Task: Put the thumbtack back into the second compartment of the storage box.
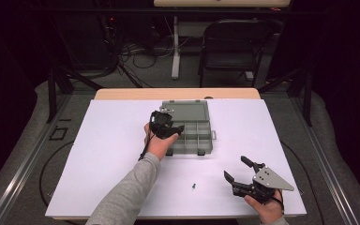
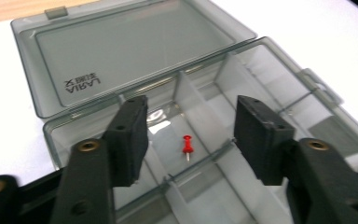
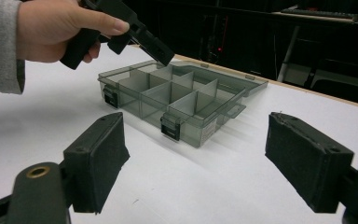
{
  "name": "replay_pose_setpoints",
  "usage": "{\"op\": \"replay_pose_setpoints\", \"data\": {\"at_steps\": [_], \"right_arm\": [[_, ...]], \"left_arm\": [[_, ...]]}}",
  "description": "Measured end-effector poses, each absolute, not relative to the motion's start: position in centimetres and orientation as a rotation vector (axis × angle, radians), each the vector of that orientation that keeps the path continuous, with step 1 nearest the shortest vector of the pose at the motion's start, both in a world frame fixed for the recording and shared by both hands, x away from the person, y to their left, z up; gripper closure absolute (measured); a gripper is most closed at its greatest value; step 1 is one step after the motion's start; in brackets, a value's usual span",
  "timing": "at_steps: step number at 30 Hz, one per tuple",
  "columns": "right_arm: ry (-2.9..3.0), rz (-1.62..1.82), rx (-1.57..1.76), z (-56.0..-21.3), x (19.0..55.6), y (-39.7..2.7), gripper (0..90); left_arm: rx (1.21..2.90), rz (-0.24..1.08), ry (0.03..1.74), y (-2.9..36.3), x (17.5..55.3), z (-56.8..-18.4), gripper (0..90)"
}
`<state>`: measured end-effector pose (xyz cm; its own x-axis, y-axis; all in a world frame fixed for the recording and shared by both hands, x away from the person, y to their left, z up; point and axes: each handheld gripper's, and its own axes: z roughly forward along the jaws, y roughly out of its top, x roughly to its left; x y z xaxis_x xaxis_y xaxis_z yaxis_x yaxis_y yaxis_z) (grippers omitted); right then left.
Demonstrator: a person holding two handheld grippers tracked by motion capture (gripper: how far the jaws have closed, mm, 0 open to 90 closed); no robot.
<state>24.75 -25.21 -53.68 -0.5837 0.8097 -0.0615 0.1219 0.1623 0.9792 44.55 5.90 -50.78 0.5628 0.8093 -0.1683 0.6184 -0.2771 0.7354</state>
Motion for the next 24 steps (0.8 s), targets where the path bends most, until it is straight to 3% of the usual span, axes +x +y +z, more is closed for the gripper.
{"op": "replay_pose_setpoints", "data": {"at_steps": [7, 24], "right_arm": [[1.837, 1.465, 0.883, -53.7, 24.7, -25.1, 19.7], [1.838, 1.463, 0.893, -53.8, 24.6, -25.1, 19.7]], "left_arm": [[2.000, 0.304, 1.102, 6.2, 42.9, -50.0, 35.6], [1.982, 0.250, 1.026, 7.8, 36.4, -49.6, 35.6]]}}
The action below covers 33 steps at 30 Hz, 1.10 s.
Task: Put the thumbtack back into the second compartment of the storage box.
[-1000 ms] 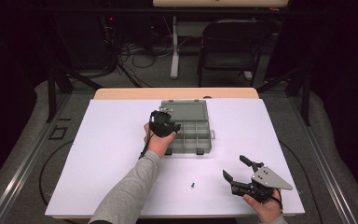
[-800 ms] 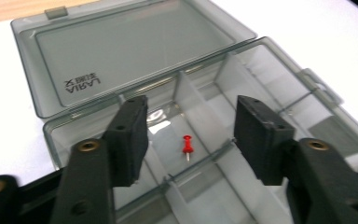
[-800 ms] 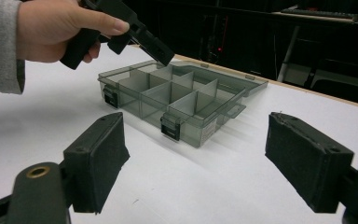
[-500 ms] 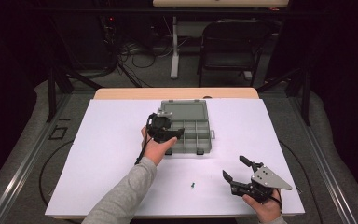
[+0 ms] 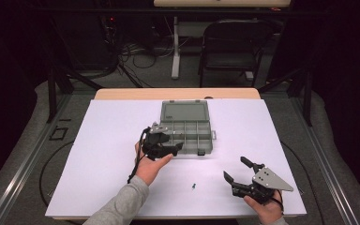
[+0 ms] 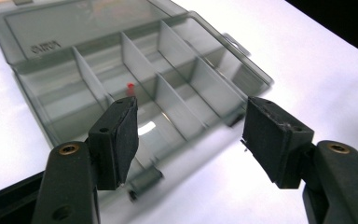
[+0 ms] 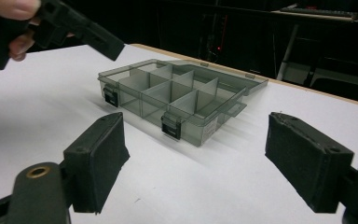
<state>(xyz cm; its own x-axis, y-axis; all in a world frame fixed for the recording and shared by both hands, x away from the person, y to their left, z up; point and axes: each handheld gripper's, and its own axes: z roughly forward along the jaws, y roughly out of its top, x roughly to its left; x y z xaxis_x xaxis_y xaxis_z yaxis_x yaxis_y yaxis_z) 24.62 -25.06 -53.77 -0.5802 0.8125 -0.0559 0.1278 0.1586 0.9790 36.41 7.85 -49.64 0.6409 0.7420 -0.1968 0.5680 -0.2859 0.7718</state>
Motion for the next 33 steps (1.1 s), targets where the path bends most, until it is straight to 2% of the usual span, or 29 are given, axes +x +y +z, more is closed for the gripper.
{"op": "replay_pose_setpoints", "data": {"at_steps": [16, 33], "right_arm": [[1.838, 1.464, 0.878, -53.6, 24.6, -24.9, 19.7], [1.848, 1.474, 0.871, -53.5, 24.7, -24.7, 19.7]], "left_arm": [[1.998, 0.207, 0.952, 6.8, 31.5, -51.8, 42.2], [2.029, 0.155, 0.901, 5.6, 28.6, -53.8, 52.1]]}}
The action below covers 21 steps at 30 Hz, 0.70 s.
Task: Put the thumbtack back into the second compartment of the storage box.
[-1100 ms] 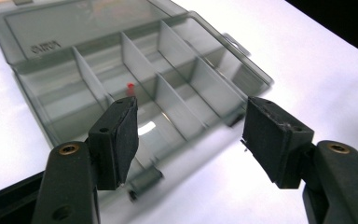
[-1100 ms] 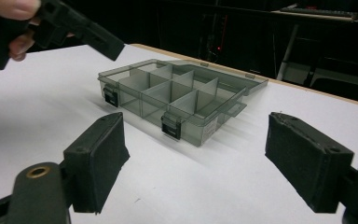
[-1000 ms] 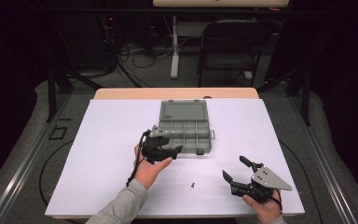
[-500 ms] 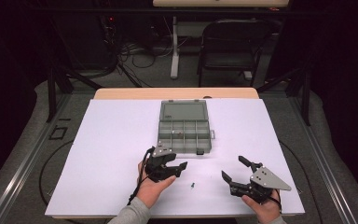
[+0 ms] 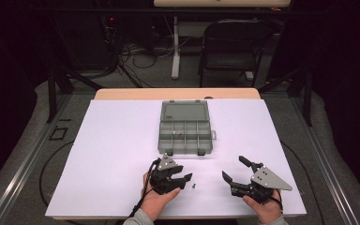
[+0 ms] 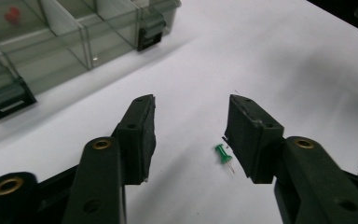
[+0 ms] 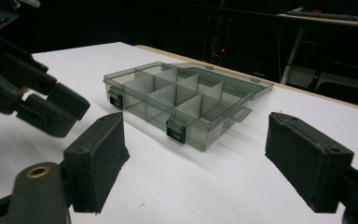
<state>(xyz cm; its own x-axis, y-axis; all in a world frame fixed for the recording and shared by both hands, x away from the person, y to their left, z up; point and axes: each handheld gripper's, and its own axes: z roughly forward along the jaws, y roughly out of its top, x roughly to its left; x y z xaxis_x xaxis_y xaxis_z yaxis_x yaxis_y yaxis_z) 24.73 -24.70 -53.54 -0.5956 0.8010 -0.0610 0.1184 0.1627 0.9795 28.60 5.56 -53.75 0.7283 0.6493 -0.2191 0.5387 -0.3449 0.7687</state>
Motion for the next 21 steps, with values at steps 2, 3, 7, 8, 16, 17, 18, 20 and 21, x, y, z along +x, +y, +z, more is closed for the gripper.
{"op": "replay_pose_setpoints", "data": {"at_steps": [2, 3, 7, 8, 16, 17, 18, 20, 21], "right_arm": [[1.843, 1.476, 0.870, -53.5, 24.7, -24.8, 19.7], [1.843, 1.476, 0.872, -53.5, 24.7, -24.8, 19.7], [1.839, 1.475, 0.869, -53.4, 24.6, -24.8, 19.7], [1.840, 1.473, 0.870, -53.4, 24.6, -24.8, 19.7], [1.832, 1.477, 0.877, -53.4, 24.7, -25.0, 19.7], [1.832, 1.477, 0.878, -53.4, 24.7, -25.0, 19.7], [1.831, 1.478, 0.879, -53.4, 24.7, -25.0, 19.7], [1.832, 1.478, 0.882, -53.4, 24.7, -25.1, 19.7], [1.832, 1.478, 0.883, -53.4, 24.7, -25.1, 19.7]], "left_arm": [[2.035, 0.146, 0.897, 5.3, 28.3, -54.0, 54.2], [2.035, 0.137, 0.896, 5.2, 28.1, -54.2, 55.2], [2.063, 0.123, 0.879, 4.5, 27.7, -54.7, 57.3], [2.061, 0.114, 0.877, 4.2, 27.6, -54.9, 58.0], [2.095, 0.092, 0.843, 3.4, 27.4, -55.5, 64.1], [2.099, 0.085, 0.845, 3.3, 27.3, -55.6, 65.3], [2.101, 0.086, 0.840, 3.2, 27.3, -55.7, 65.6], [2.116, 0.087, 0.835, 3.0, 27.3, -55.9, 67.0], [2.123, 0.088, 0.834, 2.9, 27.2, -56.1, 67.6]]}}
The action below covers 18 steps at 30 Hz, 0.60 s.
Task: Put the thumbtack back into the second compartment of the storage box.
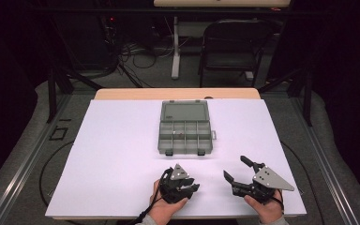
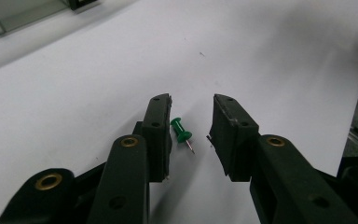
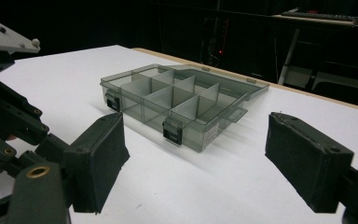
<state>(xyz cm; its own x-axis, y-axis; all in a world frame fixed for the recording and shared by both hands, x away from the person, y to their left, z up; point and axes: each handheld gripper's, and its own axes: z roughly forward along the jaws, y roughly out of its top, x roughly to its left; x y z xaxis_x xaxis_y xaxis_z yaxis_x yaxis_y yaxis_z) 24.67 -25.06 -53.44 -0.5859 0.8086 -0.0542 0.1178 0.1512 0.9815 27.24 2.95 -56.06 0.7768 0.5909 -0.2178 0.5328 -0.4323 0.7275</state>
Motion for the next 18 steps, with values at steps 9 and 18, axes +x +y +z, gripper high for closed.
{"op": "replay_pose_setpoints", "data": {"at_steps": [9, 18], "right_arm": [[1.829, 1.479, 0.886, -53.43, 24.63, -25.08, 19.7], [1.831, 1.479, 0.879, -53.41, 24.63, -25.06, 19.7]], "left_arm": [[2.147, 0.087, 0.822, 2.69, 27.17, -56.42, 76.4], [2.137, 0.078, 0.836, 2.91, 27.35, -56.50, 82.7]]}}
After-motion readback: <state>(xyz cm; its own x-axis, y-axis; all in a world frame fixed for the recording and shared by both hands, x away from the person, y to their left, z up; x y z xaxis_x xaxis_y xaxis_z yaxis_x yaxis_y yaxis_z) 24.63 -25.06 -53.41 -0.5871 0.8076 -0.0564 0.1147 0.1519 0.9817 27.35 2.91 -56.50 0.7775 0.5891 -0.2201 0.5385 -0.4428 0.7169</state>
